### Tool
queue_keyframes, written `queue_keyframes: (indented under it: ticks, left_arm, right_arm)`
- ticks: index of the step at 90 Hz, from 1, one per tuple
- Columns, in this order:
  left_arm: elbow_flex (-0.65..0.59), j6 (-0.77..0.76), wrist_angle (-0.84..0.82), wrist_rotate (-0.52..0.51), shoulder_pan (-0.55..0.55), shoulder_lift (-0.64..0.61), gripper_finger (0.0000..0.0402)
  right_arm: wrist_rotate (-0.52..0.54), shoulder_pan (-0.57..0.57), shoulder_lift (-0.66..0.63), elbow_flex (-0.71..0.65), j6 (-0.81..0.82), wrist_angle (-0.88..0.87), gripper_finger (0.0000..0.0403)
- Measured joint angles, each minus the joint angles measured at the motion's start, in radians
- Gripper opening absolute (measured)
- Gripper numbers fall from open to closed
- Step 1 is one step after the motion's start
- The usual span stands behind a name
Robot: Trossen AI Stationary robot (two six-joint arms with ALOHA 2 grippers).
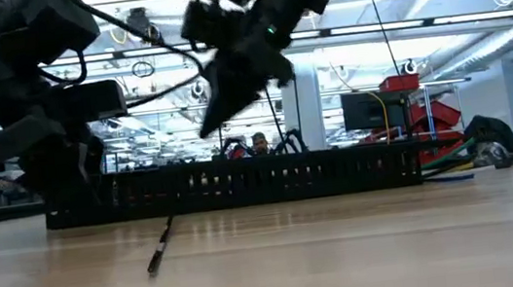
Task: Ziptie cables
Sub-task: Insert the black cable duct cover into the black cable duct
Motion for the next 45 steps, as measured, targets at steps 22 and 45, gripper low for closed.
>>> queue_keyframes:
  ticks: [22,45]
  left_arm:
    - [-0.002,0.028,0.005,0.006,0.001,0.0,0.0239]
    - [-0.003,0.057,0.03,0.024,0.025,0.007,0.0239]
  right_arm:
    - [-0.094,-0.017,0.053,-0.059,0.048,0.121,0.0]
    - [-0.136,-0.006,0.134,-0.059,0.059,0.342,0.0]
